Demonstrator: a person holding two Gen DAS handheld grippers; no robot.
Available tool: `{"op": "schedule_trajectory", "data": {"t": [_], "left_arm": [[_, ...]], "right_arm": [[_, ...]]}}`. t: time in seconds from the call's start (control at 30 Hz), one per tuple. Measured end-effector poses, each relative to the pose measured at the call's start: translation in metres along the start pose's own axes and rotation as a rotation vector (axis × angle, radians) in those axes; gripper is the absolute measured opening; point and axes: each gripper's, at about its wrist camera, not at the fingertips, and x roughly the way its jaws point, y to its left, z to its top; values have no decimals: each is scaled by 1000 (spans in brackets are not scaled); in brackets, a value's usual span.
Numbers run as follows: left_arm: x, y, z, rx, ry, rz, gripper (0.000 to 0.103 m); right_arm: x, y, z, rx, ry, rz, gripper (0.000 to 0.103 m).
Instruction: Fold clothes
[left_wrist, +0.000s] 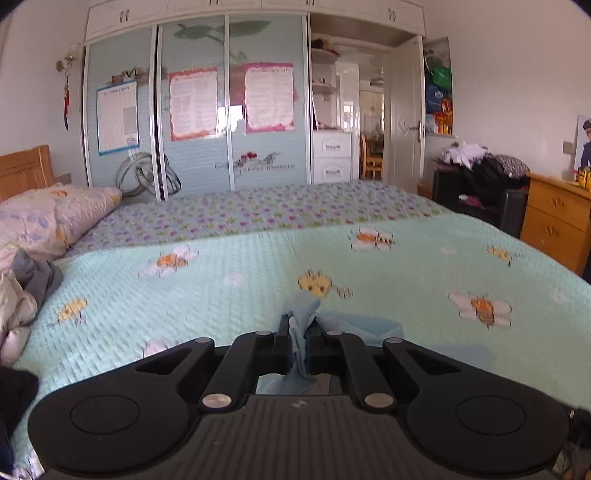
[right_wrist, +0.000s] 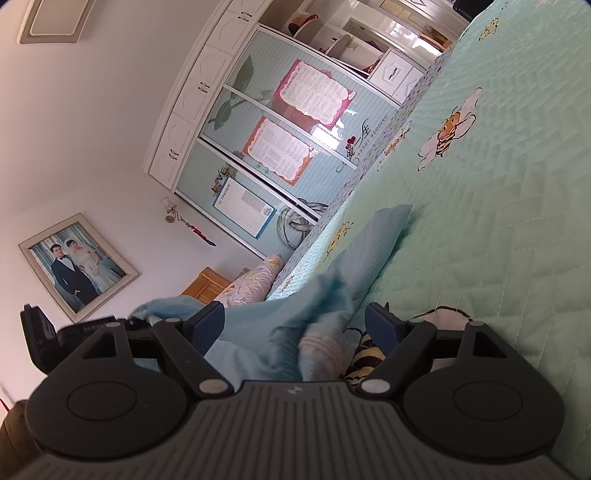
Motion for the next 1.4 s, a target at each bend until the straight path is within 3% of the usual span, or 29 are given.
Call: {"op": "schedule_trajectory", "data": {"t": [0.13,0.23,0.37,0.5,0.67,0.9,1.07,1.33,1.4], "left_arm": [[-3,-9,54,7,-73,-32,5],[5,-28,80,55,-36,-56,5],[16,-47,76,108,11,-50,5],[28,-49,60,77,53,-43,5],[10,-56,86,66,-66,-70,5],[-7,-94,168,91,-190,-131,2],[-31,-147,230,159,-299,-199,0],[-24,-232,270,280,-316,-257,0],[-11,-245,257,330,-255,-257,0]], "right_arm": [[-1,-1,1,11,-5,6,84],[-1,-2,1,19,-8,12,84],[-2,-4,2,32,-10,23,84],[-2,-4,2,38,-11,28,84],[-2,-6,3,50,-13,39,84],[-3,-8,4,67,-19,49,84],[-3,-9,5,76,-23,57,84],[-4,-11,5,91,-24,72,85],[-3,-12,6,97,-24,78,85]]}}
